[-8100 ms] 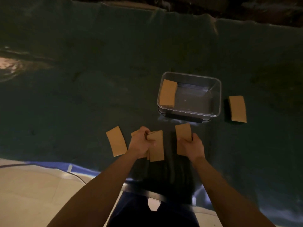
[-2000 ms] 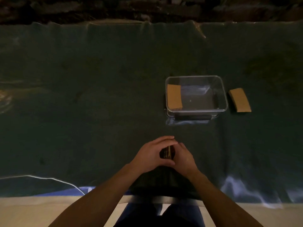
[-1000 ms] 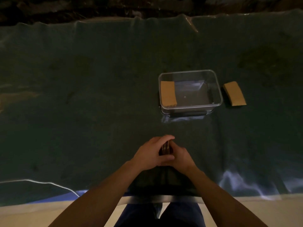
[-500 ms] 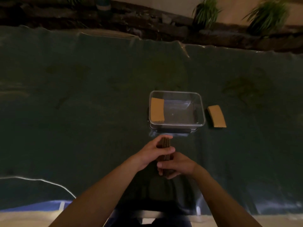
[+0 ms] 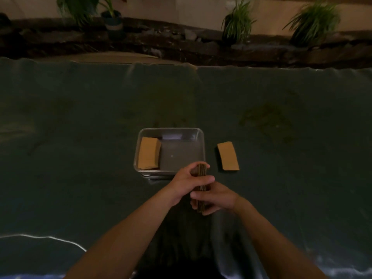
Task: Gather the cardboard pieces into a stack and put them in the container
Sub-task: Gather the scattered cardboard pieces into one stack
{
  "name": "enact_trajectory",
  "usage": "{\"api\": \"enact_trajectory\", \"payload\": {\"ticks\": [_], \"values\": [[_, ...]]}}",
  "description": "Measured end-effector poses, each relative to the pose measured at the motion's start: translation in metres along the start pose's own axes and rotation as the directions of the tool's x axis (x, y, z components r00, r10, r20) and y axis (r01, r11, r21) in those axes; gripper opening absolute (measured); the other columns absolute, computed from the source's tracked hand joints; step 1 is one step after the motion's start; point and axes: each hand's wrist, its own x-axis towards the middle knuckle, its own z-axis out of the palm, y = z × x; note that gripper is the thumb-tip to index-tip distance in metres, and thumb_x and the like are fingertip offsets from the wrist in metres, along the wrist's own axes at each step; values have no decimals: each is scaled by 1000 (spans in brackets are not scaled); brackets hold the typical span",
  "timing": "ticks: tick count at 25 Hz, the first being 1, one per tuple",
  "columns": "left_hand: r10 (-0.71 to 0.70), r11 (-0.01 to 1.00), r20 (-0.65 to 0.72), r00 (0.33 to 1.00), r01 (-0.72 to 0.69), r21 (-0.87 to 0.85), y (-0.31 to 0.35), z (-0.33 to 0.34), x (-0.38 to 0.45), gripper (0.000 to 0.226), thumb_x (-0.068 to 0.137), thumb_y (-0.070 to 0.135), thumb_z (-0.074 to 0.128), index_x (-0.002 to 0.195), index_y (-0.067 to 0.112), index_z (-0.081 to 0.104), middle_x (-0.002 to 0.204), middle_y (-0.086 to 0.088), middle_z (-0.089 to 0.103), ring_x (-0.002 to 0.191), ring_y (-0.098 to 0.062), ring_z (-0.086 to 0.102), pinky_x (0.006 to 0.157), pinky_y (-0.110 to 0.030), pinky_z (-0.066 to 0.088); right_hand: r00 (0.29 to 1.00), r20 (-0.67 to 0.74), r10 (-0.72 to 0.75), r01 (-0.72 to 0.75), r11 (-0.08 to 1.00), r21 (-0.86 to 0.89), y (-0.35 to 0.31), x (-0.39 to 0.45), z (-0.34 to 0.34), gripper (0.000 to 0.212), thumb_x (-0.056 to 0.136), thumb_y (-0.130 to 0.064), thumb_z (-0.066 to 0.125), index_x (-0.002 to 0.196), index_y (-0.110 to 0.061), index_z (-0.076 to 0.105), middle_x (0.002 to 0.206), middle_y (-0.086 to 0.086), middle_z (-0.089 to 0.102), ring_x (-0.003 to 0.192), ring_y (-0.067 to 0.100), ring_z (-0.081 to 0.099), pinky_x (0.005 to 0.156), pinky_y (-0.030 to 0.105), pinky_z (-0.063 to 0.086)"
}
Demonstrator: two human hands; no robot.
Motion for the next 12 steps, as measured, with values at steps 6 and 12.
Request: {"api": "enact_trajectory", "payload": {"ticks": [6, 12], "values": [[-128, 990, -201, 971, 138, 38, 26, 64, 55, 54, 69, 39, 84, 117, 37, 60, 120, 6, 61, 114, -20, 56, 96, -48, 50, 993, -113, -34, 31, 999, -35, 14, -12, -72, 38, 75, -49, 76, 106, -40, 56, 112, -8, 66, 98, 14, 66, 70, 38, 62], [-133, 960, -513, 848, 239, 146, 34, 92, 98, 32, 73, 42, 78, 98, 36, 57, 99, 7, 62, 100, -19, 60, 93, -44, 52, 815, -518, -260, -14, 884, -466, 12, 2, -101, 25, 84, -44, 64, 101, -26, 61, 82, -11, 63, 77, 12, 65, 64, 31, 56]]}}
